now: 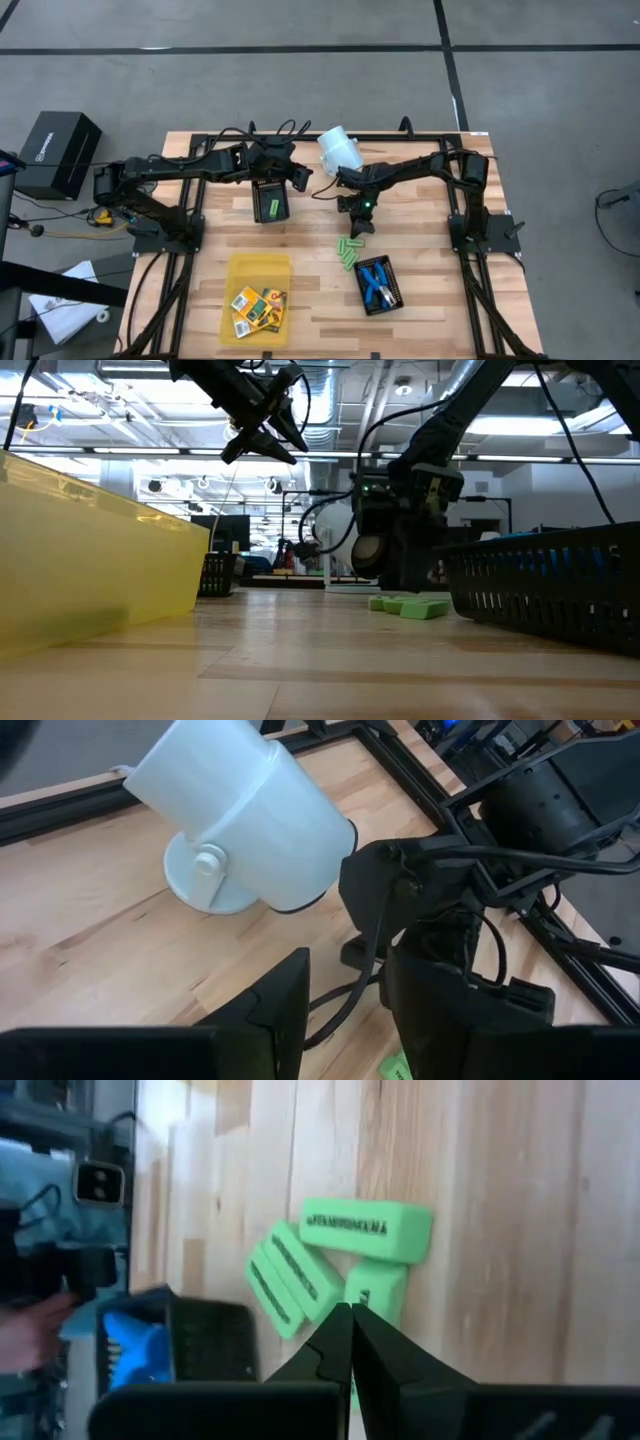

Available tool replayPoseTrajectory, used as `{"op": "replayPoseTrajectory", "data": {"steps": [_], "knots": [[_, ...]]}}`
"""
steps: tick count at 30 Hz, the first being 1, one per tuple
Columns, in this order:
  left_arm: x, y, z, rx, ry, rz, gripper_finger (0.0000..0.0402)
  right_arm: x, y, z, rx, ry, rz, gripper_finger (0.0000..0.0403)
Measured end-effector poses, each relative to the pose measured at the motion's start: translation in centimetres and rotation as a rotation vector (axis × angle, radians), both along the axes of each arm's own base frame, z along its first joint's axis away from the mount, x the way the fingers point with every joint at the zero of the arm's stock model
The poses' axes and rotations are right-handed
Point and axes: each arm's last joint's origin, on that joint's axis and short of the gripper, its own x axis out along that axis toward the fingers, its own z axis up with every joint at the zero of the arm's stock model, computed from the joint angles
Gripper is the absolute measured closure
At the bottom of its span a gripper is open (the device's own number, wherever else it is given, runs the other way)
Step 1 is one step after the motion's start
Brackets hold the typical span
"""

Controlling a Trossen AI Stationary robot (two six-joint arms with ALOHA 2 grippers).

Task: Pick & Place School Supplies
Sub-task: Put the green eraser into the top black bin

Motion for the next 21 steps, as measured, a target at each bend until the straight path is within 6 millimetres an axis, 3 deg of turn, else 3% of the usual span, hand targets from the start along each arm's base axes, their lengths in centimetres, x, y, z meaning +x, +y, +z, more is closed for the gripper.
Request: {"op": "replayPoseTrajectory", "data": {"steps": [7,13,17,21], "knots": [[0.1,0.0,0.1,0.091,0.032,-0.066,0.0273,0.9,-1.2,2.1,0.187,-0.036,-0.038,0.0394],[0.1,-0.3,0.1,0.199,0.077,-0.159,0.0273,0.9,0.2,6.2,0.167,-0.010,0.009,0.0327],[0.1,-0.1,0.1,0.207,0.081,-0.172,0.0273,0.3,2.3,8.5,-0.155,0.051,0.002,0.0284],[0.0,0.1,0.1,0.208,0.082,-0.167,0.0273,0.6,3.8,8.2,-0.483,0.113,-0.128,0.0264]]}}
